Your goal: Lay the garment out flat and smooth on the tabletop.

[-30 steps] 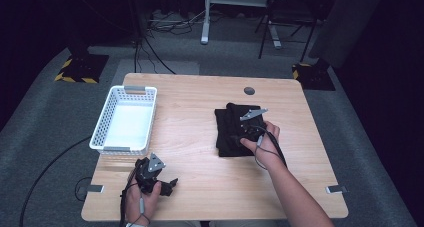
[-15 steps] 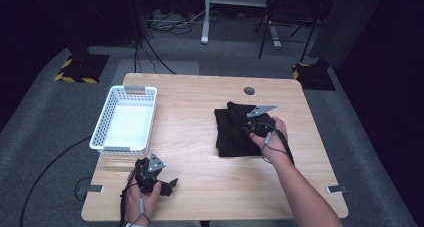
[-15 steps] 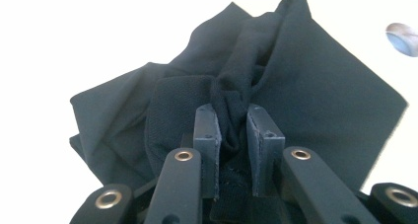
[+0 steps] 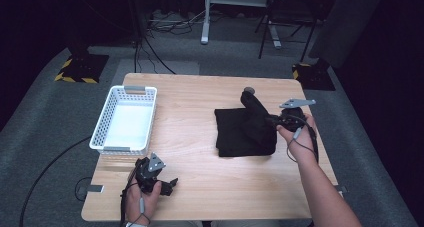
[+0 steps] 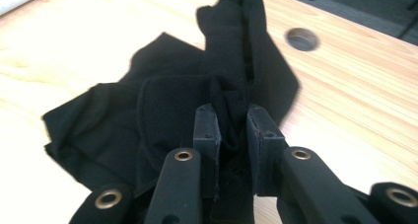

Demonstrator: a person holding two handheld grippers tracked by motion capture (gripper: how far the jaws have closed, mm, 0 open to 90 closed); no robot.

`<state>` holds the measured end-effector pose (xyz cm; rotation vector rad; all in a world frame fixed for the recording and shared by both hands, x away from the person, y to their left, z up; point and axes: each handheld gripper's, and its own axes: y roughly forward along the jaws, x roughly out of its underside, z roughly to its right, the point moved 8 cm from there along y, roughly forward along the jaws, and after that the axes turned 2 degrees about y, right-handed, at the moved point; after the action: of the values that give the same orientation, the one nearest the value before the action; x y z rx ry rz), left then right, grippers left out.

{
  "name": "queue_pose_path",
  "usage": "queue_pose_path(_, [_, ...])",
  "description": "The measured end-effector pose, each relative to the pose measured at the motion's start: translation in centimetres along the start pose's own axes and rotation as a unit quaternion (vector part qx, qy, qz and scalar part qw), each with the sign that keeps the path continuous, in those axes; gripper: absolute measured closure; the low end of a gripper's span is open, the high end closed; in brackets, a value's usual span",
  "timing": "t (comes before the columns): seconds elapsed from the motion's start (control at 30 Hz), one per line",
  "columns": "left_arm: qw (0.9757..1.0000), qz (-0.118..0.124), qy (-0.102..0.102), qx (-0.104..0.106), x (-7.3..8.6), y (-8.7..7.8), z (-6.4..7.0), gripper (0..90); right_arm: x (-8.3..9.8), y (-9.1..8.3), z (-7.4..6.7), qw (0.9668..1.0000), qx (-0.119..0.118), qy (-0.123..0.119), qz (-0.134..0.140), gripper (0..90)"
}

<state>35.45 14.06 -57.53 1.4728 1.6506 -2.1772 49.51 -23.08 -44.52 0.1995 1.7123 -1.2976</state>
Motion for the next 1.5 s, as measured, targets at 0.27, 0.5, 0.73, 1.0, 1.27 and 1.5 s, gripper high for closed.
queue_pose_path(0.27, [1.0000,0.000,0.000,0.000,0.0,0.0,0.0,0.3,1.6,-2.1,3.9,0.9984,0.022,0.053,0.008,77.6])
queue_pose_path(0.5, [1.0000,0.000,0.000,-0.001,0.0,0.0,0.0,0.3,5.5,-3.2,8.1,0.9917,0.061,0.113,0.000,70.0])
queue_pose_path(0.73, [1.0000,0.000,0.000,0.000,-0.1,0.1,0.0,0.3,7.0,-6.2,10.7,0.9818,0.119,0.146,0.025,35.6])
queue_pose_path(1.0, [1.0000,0.000,-0.001,-0.001,-0.2,0.2,0.0,0.3,5.7,-5.3,8.4,0.9913,0.103,0.080,0.013,34.5])
queue_pose_path(1.27, [1.0000,0.000,-0.001,-0.002,-0.2,0.1,0.0,0.4,5.8,-1.9,7.2,0.9942,0.075,0.078,-0.005,31.6])
queue_pose_path(1.5, [1.0000,0.000,-0.005,-0.005,-0.2,0.2,0.1,0.3,7.1,1.5,6.4,0.9951,0.063,0.059,-0.049,31.6])
